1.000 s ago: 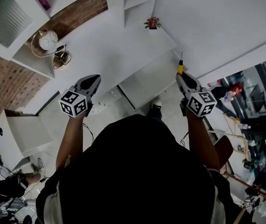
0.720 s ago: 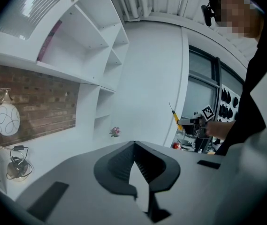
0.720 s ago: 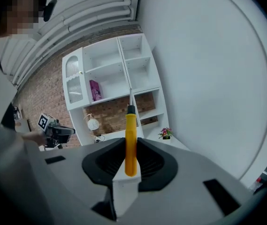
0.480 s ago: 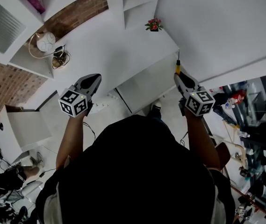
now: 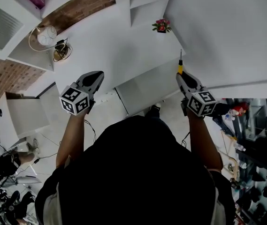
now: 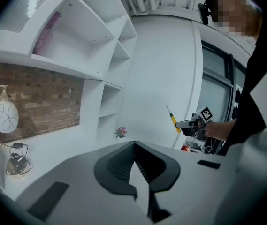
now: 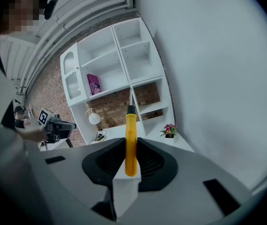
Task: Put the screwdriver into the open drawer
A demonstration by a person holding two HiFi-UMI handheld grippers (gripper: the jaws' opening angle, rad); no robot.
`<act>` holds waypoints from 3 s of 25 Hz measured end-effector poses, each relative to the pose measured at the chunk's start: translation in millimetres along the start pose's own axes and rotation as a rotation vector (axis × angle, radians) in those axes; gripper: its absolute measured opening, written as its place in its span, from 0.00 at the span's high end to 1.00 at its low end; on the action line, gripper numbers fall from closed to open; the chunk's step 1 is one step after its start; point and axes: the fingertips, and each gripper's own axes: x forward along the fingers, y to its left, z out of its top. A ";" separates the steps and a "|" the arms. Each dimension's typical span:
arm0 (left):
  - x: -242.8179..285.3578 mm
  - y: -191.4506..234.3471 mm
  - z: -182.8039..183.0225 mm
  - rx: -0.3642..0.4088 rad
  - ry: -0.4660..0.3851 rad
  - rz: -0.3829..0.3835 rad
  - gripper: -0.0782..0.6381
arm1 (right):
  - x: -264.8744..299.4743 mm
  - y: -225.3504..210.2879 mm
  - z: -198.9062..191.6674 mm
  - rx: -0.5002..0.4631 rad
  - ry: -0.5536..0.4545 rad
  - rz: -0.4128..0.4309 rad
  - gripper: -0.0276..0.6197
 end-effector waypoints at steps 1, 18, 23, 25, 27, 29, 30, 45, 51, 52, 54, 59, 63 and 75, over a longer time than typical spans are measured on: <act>3.1 0.9 1.0 -0.007 0.000 0.008 0.87 | 3.9 -3.5 1.3 -0.002 0.011 0.008 0.83; 46.5 -1.7 8.6 -0.096 -0.031 0.149 0.87 | 50.3 -68.6 21.4 -0.114 0.134 0.144 0.83; 45.6 0.9 5.7 -0.123 -0.044 0.205 0.87 | 69.6 -76.0 23.3 -0.133 0.164 0.194 0.83; 43.7 2.5 3.9 -0.133 -0.049 0.226 0.87 | 78.2 -76.0 21.3 -0.152 0.179 0.216 0.83; 41.3 3.2 1.0 -0.144 -0.053 0.246 0.87 | 86.2 -76.7 17.2 -0.179 0.194 0.233 0.83; 38.9 3.9 -3.7 -0.156 -0.054 0.267 0.87 | 93.8 -79.7 11.4 -0.208 0.210 0.242 0.83; 37.9 4.4 -6.2 -0.163 -0.054 0.279 0.87 | 97.6 -81.8 8.5 -0.220 0.218 0.246 0.83; 29.8 10.7 -39.1 -0.225 -0.066 0.415 0.87 | 137.3 -86.7 -55.8 -0.350 0.352 0.384 0.83; 24.1 12.7 -61.1 -0.263 -0.041 0.447 0.87 | 146.8 -71.1 -87.5 -0.394 0.415 0.459 0.83; 24.2 13.5 -65.4 -0.271 -0.039 0.450 0.87 | 147.9 -69.1 -94.0 -0.399 0.426 0.472 0.83; 23.7 14.3 -72.1 -0.287 -0.039 0.457 0.87 | 149.8 -66.6 -106.7 -0.403 0.451 0.495 0.83; 20.2 16.2 -82.2 -0.302 -0.027 0.473 0.87 | 155.7 -64.9 -131.0 -0.463 0.491 0.533 0.83; 13.6 16.7 -89.8 -0.318 -0.022 0.483 0.87 | 153.3 -60.7 -151.8 -0.508 0.536 0.559 0.83; 9.8 10.4 -113.2 -0.349 0.001 0.497 0.87 | 154.1 -46.1 -210.3 -0.586 0.641 0.646 0.83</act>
